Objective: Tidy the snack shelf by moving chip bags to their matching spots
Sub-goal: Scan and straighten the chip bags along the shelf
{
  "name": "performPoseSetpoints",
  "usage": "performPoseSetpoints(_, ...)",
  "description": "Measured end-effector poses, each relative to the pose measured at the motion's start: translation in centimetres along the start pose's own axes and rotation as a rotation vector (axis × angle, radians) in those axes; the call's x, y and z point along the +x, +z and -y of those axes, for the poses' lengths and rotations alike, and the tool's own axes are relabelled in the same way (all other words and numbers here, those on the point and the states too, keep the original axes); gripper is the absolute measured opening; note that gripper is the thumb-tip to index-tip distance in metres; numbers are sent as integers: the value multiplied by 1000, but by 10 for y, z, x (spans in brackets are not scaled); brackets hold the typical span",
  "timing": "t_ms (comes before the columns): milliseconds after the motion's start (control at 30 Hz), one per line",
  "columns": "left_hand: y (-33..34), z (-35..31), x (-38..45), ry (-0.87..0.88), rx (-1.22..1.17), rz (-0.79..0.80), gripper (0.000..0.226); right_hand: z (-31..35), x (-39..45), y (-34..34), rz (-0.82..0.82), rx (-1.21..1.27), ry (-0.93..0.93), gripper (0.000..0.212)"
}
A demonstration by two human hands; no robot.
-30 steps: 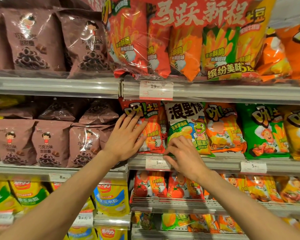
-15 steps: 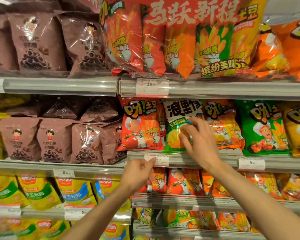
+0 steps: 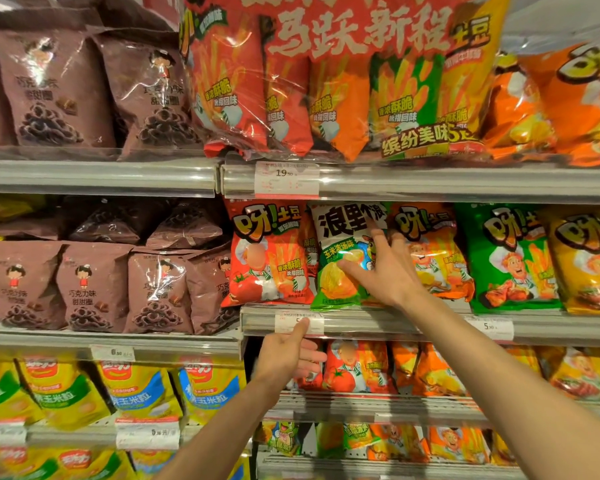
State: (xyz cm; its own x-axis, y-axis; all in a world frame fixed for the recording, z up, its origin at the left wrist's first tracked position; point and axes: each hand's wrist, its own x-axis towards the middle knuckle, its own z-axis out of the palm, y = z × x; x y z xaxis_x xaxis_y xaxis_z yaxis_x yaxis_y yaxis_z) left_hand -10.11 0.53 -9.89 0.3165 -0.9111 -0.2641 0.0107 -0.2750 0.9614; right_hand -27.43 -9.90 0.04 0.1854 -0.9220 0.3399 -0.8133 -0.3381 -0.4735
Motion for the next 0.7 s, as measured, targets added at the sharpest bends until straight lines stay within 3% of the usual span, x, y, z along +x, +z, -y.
performPoseSetpoints(200,-3,1,4,7,24,10,58,3,-13,23,-117,16,-27,87)
performPoseSetpoints(700,-5,5,9,34,-32,80,61,0,-15,36,-123,47,13,84)
